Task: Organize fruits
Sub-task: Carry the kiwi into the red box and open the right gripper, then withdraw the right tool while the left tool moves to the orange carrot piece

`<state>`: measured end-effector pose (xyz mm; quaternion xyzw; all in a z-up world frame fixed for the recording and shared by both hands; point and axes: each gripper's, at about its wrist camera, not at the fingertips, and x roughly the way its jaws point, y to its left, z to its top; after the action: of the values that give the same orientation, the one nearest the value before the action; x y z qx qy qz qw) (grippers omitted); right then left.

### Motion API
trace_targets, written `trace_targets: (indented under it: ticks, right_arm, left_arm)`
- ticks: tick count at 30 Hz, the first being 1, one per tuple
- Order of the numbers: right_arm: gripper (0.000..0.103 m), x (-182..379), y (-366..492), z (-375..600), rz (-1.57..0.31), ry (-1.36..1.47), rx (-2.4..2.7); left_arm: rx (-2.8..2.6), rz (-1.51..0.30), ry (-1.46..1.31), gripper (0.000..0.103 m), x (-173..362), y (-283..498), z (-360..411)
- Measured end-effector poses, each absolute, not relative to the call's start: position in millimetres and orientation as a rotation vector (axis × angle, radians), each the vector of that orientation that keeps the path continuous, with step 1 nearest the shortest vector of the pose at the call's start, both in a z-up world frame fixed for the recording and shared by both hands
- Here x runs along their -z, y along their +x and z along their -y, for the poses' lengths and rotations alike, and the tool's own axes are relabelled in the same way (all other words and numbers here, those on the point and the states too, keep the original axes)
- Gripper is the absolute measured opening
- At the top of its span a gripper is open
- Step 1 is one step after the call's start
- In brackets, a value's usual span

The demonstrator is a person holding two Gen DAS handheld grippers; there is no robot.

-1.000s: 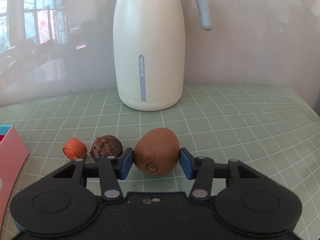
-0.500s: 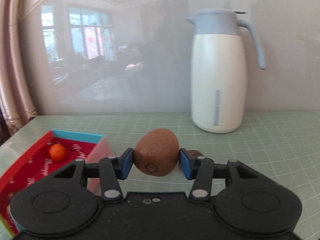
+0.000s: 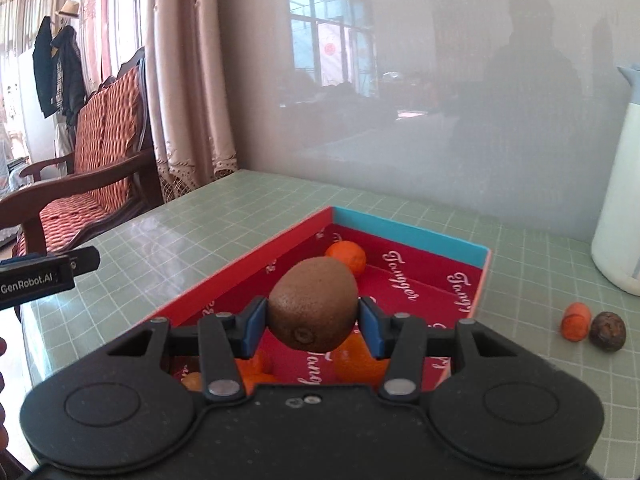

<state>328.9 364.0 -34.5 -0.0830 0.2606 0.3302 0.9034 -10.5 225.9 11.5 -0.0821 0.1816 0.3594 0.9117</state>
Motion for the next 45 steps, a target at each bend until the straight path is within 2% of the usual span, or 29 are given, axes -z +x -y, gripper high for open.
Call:
trace_targets:
  ticks: [7,10,13,16,20,26,28,39,45]
  right_arm:
    - [0.050,36,321,-363,-0.526,-0.207,-0.676]
    - [0.064,24,315,-352,-0.462,-0.189,-0.653]
    - [0.065,15,315,-333,-0.420,-0.165,-0.601]
    - [0.065,9,317,-307,-0.393,-0.148,-0.507]
    - [0.073,7,320,-256,-0.384,-0.114,-0.342]
    - [0.075,6,327,-172,-0.387,-0.037,-0.076]
    - [0.080,6,326,-149,-0.374,-0.046,0.030]
    - [0.082,12,310,-59,-0.355,0.013,0.277]
    - [0.082,13,305,-39,-0.365,0.056,0.325]
  left_arm:
    - [-0.708,-0.367,-0.161,0.082,-14,-5,-216]
    - [-0.689,-0.360,-0.142,0.082,-15,-2,-207]
    - [-0.659,-0.355,-0.122,0.082,-16,3,-196]
    - [-0.617,-0.355,-0.118,0.082,-18,11,-182]
    - [-0.553,-0.349,-0.097,0.082,-20,22,-155]
    - [-0.425,-0.333,-0.023,0.082,-20,38,-100]
    - [-0.371,-0.334,0.002,0.082,-19,43,-81]
    - [-0.115,-0.394,0.109,0.082,-9,86,21]
    - [-0.067,-0.443,0.167,0.082,0,118,48]
